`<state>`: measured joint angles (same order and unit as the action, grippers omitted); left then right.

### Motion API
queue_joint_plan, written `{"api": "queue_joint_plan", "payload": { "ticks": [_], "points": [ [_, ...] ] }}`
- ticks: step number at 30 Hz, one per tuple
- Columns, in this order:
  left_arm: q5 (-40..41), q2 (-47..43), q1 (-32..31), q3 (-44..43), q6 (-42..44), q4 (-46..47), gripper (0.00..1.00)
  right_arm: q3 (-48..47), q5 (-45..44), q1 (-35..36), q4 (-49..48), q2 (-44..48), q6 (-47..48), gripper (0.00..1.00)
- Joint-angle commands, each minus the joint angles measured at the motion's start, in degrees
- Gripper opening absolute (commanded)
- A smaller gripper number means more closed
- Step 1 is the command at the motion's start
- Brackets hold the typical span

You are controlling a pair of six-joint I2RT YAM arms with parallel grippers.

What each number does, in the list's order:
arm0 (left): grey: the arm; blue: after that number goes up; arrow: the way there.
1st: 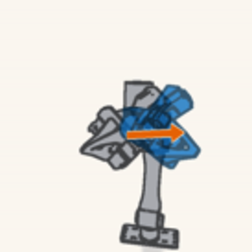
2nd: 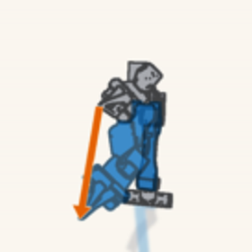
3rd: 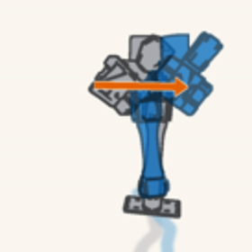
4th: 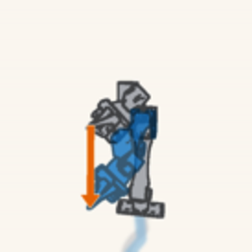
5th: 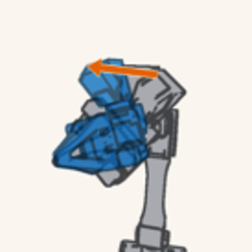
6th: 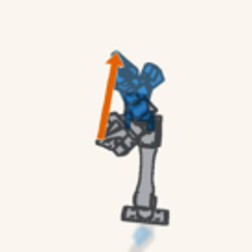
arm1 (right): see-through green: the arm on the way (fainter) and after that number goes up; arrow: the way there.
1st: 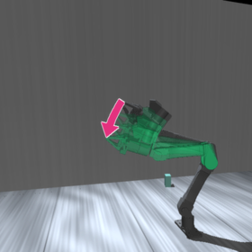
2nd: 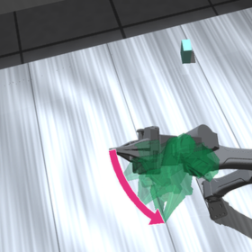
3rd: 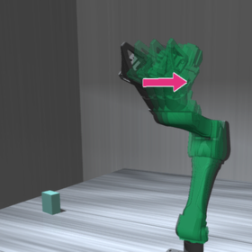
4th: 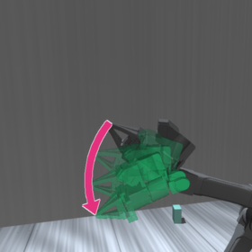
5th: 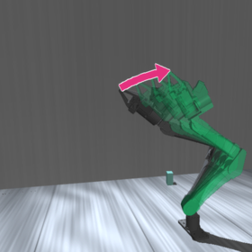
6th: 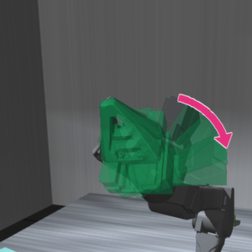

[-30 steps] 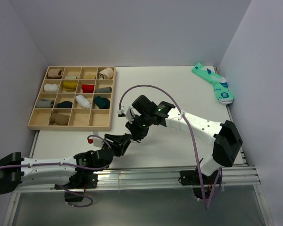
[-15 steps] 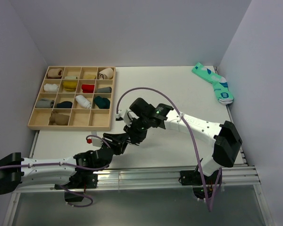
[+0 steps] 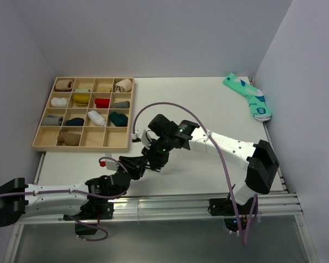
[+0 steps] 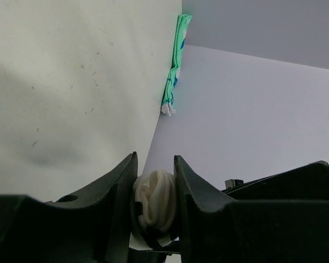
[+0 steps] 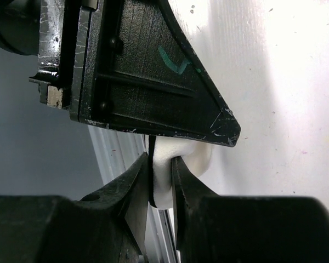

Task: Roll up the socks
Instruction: Place the sock in the storage box.

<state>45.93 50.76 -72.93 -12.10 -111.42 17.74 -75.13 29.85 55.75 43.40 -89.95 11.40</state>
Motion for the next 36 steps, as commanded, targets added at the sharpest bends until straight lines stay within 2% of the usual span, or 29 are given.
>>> {"api": "queue_joint_plan", "payload": {
  "ticks": [1,5,8,9,10,11,12,13,14,16,17,20,24,25,27,28,31,34,35,36],
  "points": [
    [2.06,-0.93,0.42,0.23,1.81,2.74,0.36,-2.82,2.76,0.85,1.69,-1.19,-0.41,0.04],
    [2.06,-1.98,0.42,0.32,4.18,2.83,0.31,-3.44,2.94,0.59,2.04,-2.07,-0.41,0.04],
    [2.23,-2.77,0.5,-0.29,6.91,1.96,0.13,-4.49,2.94,0.42,2.66,-3.38,0.11,0.04],
    [2.14,-3.04,0.5,-0.56,7.52,0.82,0.01,-4.76,2.76,0.15,2.92,-3.91,0.81,0.05],
    [1.8,-3.21,0.76,-0.82,9.1,0.81,0.0,-5.11,2.41,0.07,2.92,-4.0,1.08,0.08],
    [-0.38,-3.3,1.29,-0.82,10.76,1.59,0.0,-5.28,2.06,-0.46,3.01,-4.0,1.43,0.11],
    [-2.06,-3.13,2.08,-1.0,12.52,2.03,0.0,-5.55,1.28,-0.81,3.27,-4.0,2.04,0.21],
    [-3.73,-2.95,4.52,-1.17,13.32,2.3,0.0,-6.59,0.92,-1.25,3.62,-4.0,2.4,0.25],
    [-6.01,-2.78,6.03,-1.17,14.9,3.26,0.0,-7.39,0.57,-2.12,4.93,-4.18,2.75,0.35],
    [-9.54,-2.77,9.8,-2.66,18.24,2.23,0.0,-9.41,0.48,-3.09,6.78,-4.0,3.89,0.45],
    [-10.07,-3.04,10.86,-3.28,19.3,1.69,0.0,-9.85,0.48,-4.4,7.31,-3.31,3.98,0.54],
    [-13.23,-4.09,15.43,-6.44,23.78,-1.46,0.0,-11.79,0.13,-6.43,10.65,-1.55,6.53,0.62],
    [-20.95,-1.82,24.83,-12.05,29.39,-3.49,0.0,-10.57,-2.42,-12.65,11.53,2.23,11.09,0.65],
    [-24.97,-0.94,29.63,-13.38,30.37,-4.28,0.0,-10.47,-2.86,-14.16,12.4,2.76,12.06,0.65],
    [-28.51,1.52,34.49,-16.62,33.26,-6.66,0.0,-10.73,-3.91,-16.97,13.55,3.55,15.14,0.65],
    [-33.49,2.23,39.74,-17.6,34.32,-6.92,0.0,-11.08,-4.27,-19.6,14.6,3.9,16.19,0.65],
    [-39.84,5.22,50.12,-23.05,38.02,-13.41,0.0,-11.44,-6.38,-22.86,14.18,6.62,18.13,0.65],
    [-46.44,8.29,60.77,-26.57,41.97,-15.01,0.0,-13.1,-7.6,-25.76,15.57,9.96,17.52,0.65],
    [-53.33,10.82,63.84,-28.14,44.42,-14.32,0.0,-13.89,-8.31,-26.21,16.1,10.23,16.73,0.66],
    [-55.75,12.41,69.7,-29.46,45.75,-15.7,0.0,-16.16,-9.79,-26.56,16.89,10.5,16.55,0.67]
  ]
}}
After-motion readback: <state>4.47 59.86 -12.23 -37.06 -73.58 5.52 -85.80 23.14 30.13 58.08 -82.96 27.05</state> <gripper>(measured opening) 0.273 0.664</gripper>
